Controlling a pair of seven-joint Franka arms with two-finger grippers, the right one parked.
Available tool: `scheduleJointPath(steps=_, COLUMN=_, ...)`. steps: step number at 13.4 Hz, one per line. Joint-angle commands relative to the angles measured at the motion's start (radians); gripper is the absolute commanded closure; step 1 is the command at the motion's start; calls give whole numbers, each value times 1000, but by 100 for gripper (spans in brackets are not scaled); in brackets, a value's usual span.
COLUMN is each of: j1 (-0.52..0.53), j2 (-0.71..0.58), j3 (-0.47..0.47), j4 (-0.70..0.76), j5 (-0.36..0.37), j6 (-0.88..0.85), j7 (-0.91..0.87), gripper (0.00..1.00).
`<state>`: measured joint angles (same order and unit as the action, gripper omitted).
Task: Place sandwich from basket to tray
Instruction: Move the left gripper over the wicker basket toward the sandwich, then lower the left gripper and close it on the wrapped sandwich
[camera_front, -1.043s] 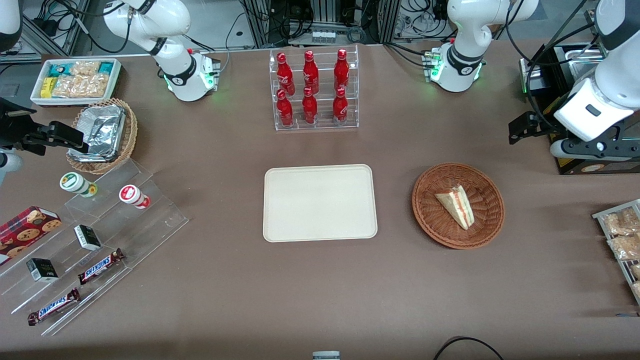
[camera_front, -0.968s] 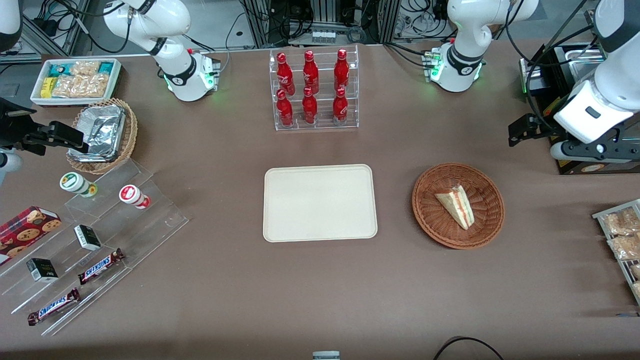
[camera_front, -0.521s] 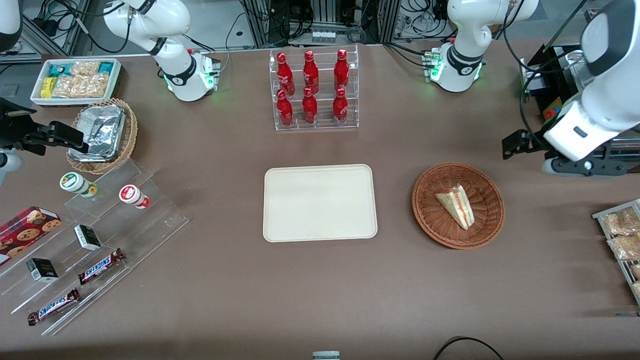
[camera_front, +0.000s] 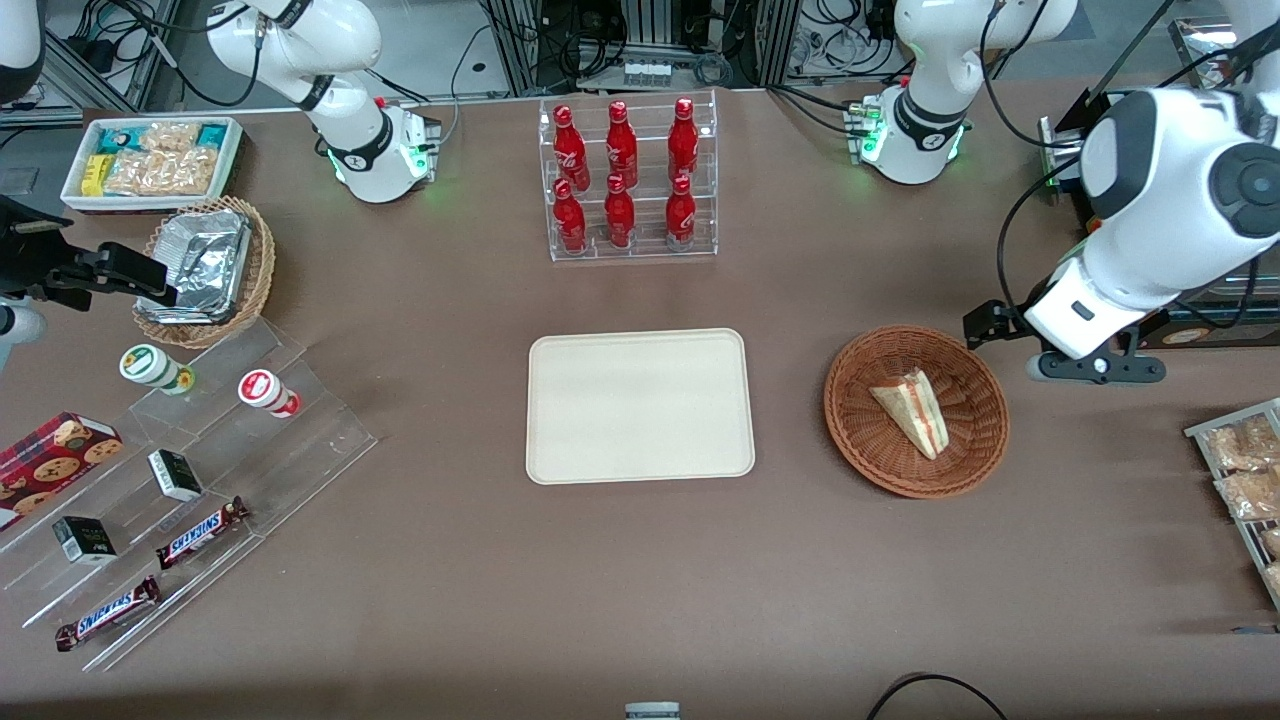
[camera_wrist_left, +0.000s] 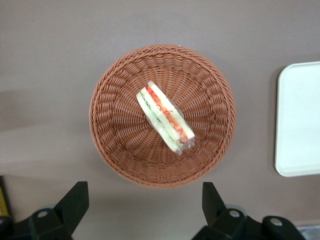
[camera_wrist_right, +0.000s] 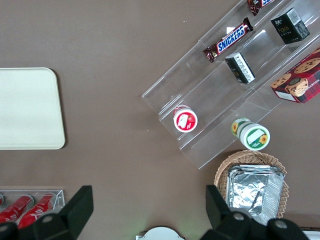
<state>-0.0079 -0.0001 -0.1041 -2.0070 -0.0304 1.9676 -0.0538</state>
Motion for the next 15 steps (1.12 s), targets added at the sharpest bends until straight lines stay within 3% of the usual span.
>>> scheduleJointPath(steps=1, j1=-14, j2=-50, j3=6, j4=-171, j5=3, j6=184, j7=-104, gripper=0)
scheduleJointPath(steps=4, j1=-24, j2=-15, j3=-2, j4=-214, j5=3, j6=290, j7=-262, gripper=0)
scheduleJointPath(steps=10, j1=-121, j2=130, j3=-2, j4=-214, j5=6, j6=434, j7=-780, gripper=0)
scheduleJointPath(steps=13, j1=-121, j2=175, j3=0, j4=-213, j5=20, j6=465, j7=-870, gripper=0)
scheduleJointPath(steps=15, j1=-118, j2=192, j3=1, j4=-214, j5=82, j6=459, j7=-874, gripper=0)
